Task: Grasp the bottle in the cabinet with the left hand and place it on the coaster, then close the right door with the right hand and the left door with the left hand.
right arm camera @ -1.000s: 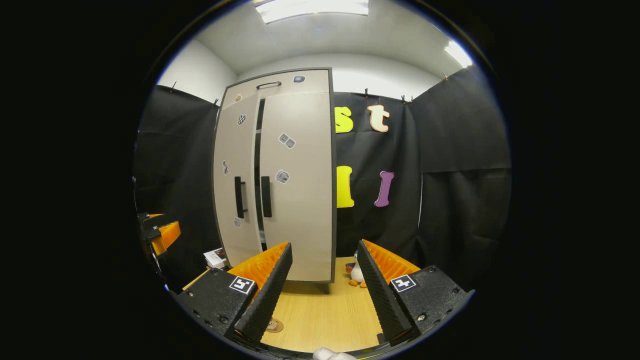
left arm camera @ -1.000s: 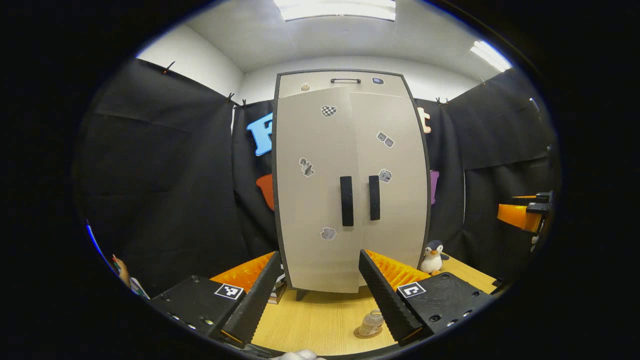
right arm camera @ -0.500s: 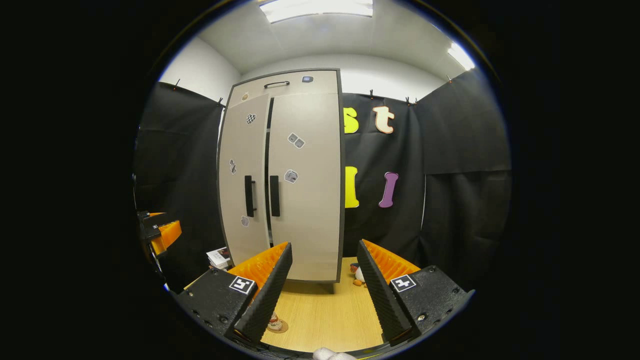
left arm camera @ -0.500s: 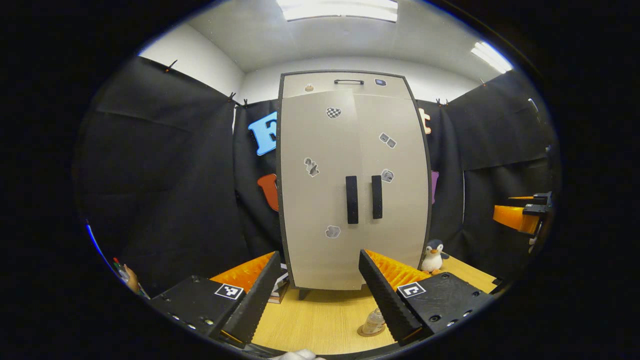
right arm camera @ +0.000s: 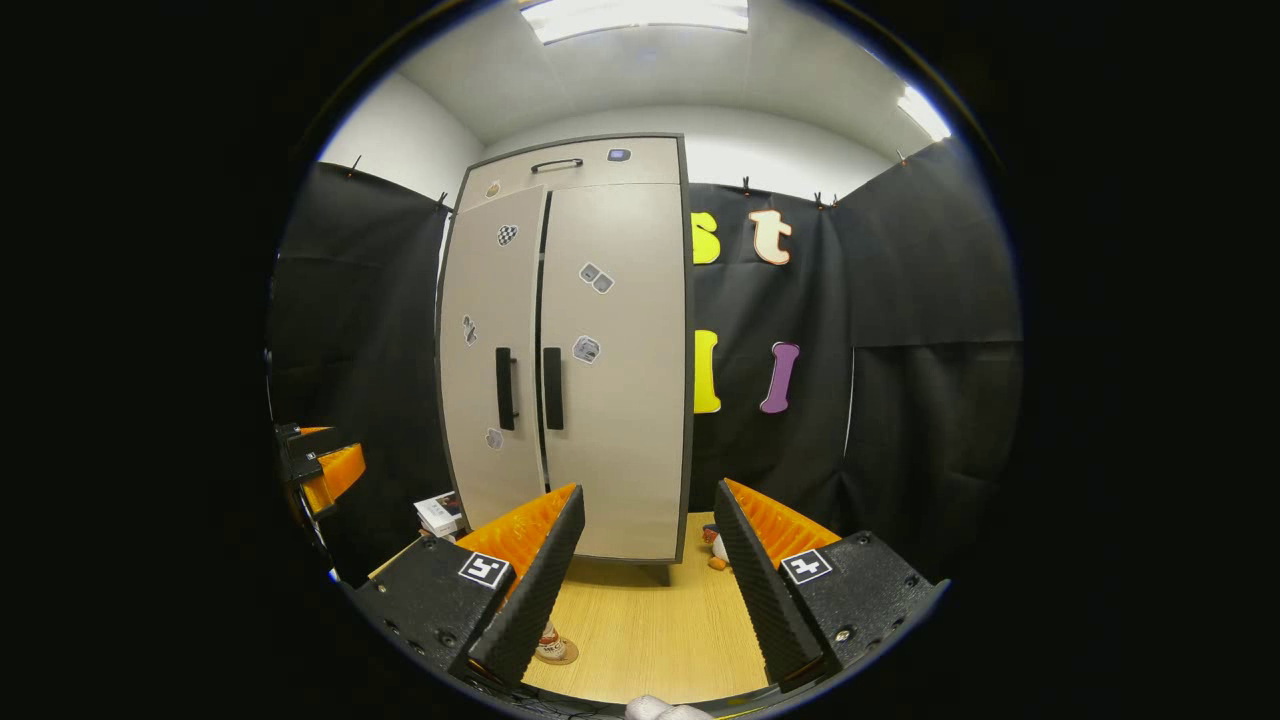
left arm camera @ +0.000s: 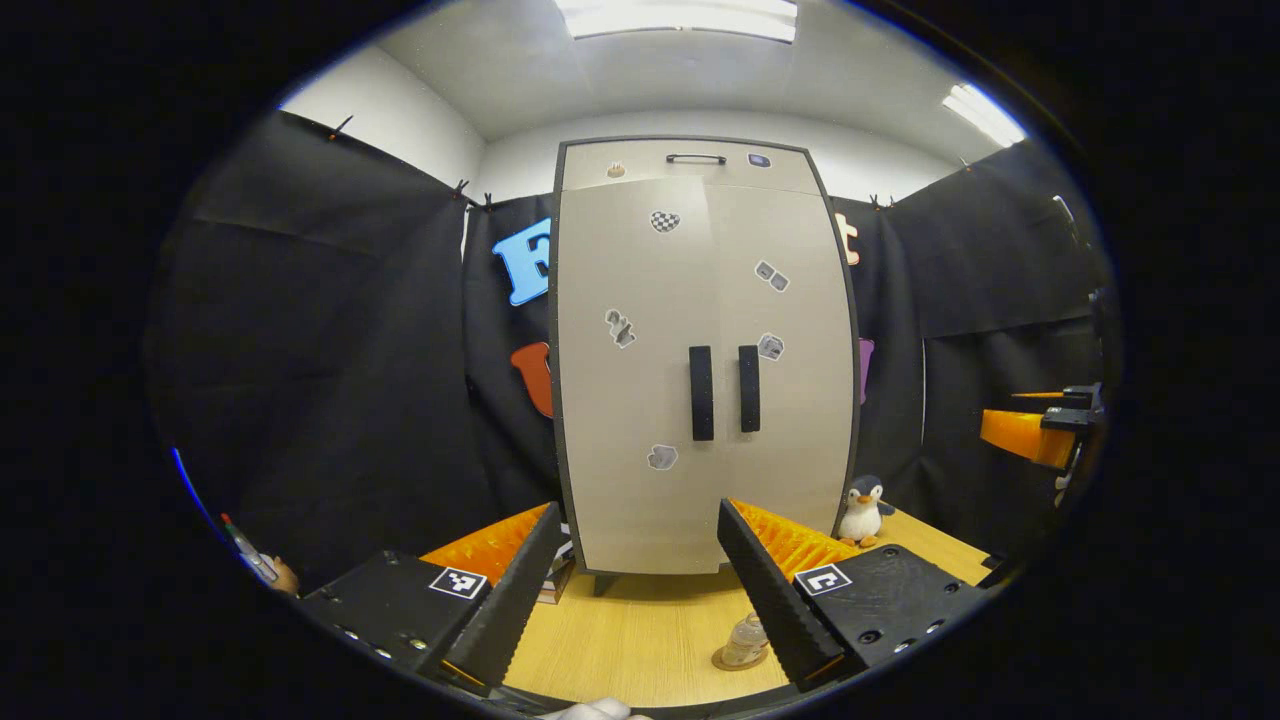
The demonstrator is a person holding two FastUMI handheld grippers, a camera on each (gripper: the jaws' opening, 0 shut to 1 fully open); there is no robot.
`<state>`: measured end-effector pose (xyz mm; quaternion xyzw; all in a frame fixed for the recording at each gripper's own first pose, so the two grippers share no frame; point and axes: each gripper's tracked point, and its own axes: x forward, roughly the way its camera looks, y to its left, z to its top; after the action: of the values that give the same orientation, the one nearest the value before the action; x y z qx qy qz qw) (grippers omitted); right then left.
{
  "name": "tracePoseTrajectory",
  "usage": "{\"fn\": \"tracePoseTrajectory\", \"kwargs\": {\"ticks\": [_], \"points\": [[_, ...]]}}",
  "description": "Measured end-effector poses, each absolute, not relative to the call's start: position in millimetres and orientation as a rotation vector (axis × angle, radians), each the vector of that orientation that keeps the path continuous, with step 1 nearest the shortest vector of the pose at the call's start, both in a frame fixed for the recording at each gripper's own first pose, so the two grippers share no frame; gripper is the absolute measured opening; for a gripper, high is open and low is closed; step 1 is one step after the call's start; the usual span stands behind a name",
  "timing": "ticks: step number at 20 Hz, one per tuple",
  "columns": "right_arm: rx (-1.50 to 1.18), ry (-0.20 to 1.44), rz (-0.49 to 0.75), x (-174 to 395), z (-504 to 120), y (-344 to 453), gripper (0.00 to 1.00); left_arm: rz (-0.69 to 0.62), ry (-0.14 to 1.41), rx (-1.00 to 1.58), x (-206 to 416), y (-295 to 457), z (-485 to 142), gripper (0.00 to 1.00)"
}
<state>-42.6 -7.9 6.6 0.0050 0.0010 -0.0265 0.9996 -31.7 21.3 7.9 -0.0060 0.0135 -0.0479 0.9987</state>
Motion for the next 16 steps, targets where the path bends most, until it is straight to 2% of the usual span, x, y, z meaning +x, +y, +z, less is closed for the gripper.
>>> {"fn": "tracePoseTrajectory", "kwargs": {"ticks": [16], "points": [[0.021,-0.006,-0.076,-55.5,8.3,-31.8,0.81,-0.106,0.017,-0.002,-35.6,2.8,14.2,0.96]]}}
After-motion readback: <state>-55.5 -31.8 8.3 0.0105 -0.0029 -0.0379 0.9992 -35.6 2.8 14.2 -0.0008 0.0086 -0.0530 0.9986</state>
